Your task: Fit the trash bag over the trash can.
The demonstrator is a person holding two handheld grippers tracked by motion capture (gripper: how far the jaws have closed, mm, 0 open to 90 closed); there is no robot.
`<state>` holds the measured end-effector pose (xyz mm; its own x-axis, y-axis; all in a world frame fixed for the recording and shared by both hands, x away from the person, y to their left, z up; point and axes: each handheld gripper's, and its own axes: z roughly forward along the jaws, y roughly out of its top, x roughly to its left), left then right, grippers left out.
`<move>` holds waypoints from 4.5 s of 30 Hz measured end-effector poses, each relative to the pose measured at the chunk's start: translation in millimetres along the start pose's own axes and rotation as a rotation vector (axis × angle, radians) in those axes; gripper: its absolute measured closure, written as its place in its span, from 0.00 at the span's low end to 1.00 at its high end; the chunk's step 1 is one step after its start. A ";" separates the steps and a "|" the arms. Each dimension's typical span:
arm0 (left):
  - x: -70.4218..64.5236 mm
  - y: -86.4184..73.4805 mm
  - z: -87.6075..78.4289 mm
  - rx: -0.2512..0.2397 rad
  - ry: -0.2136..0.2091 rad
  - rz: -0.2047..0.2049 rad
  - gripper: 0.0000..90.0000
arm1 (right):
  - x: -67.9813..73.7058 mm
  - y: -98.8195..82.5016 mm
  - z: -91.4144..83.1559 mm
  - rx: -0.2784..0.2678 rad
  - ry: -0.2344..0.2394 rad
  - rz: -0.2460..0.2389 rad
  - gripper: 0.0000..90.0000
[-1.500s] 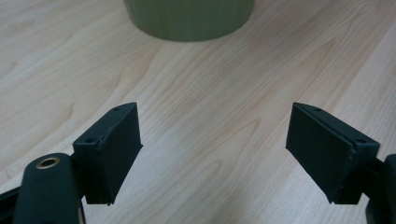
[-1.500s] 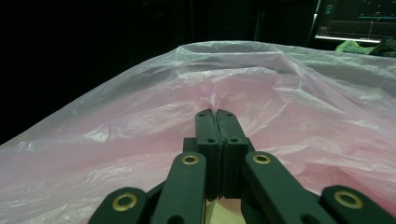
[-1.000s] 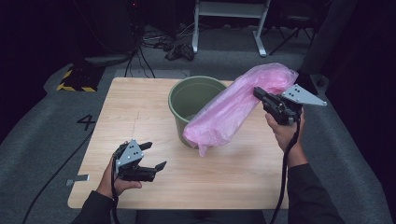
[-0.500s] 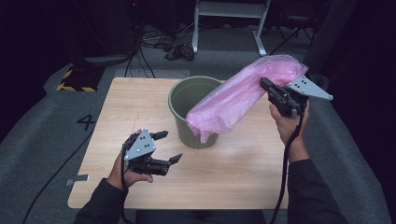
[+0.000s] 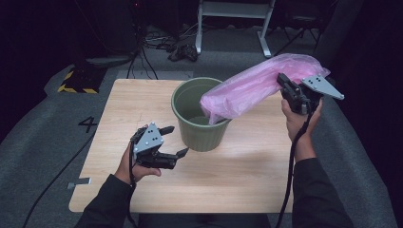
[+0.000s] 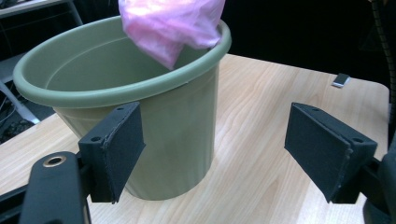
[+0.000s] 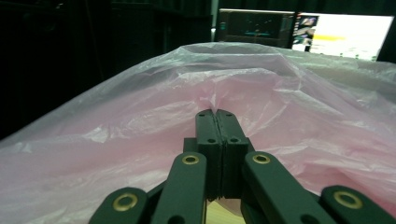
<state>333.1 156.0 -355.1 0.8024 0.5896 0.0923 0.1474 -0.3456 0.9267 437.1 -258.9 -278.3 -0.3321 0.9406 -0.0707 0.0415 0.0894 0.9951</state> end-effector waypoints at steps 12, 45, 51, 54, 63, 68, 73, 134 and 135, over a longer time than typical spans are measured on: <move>-1.3 15.8 14.6 -0.019 0.002 0.010 0.22 | 21.0 -7.0 3.7 0.012 0.005 -0.058 1.00; -0.1 35.9 43.9 -0.003 0.041 0.020 0.27 | 111.2 -36.2 -6.3 0.112 0.420 -0.283 0.96; 1.8 35.3 41.8 -0.001 0.043 0.021 0.29 | 117.2 -35.9 -5.2 0.151 0.487 -0.261 0.82; 4.6 33.4 38.5 -0.004 0.048 0.014 0.29 | 118.7 -36.4 -7.8 0.167 0.517 -0.262 0.74; 6.5 30.5 36.4 0.000 0.045 0.016 0.30 | 116.8 -34.5 -13.1 0.196 0.551 -0.264 0.67; 3.6 32.6 39.8 0.005 0.034 0.026 0.31 | 111.8 -40.2 -5.6 0.224 0.545 -0.237 0.85; 4.2 32.5 40.9 0.002 0.027 0.022 0.32 | 115.1 -39.2 -13.7 0.249 0.575 -0.259 0.61; -6.8 52.3 51.6 0.023 0.020 0.079 0.31 | 98.8 -10.9 -27.8 0.333 0.648 -0.434 1.00; -6.1 52.6 52.6 0.025 0.020 0.080 0.33 | 102.5 -9.9 -27.7 0.330 0.654 -0.442 1.00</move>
<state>366.4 95.8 -326.1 0.8005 0.5739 0.1729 0.0983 -0.4102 0.9067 376.5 -172.4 -293.5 -0.8551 0.4280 -0.2927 0.0190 0.5900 0.8072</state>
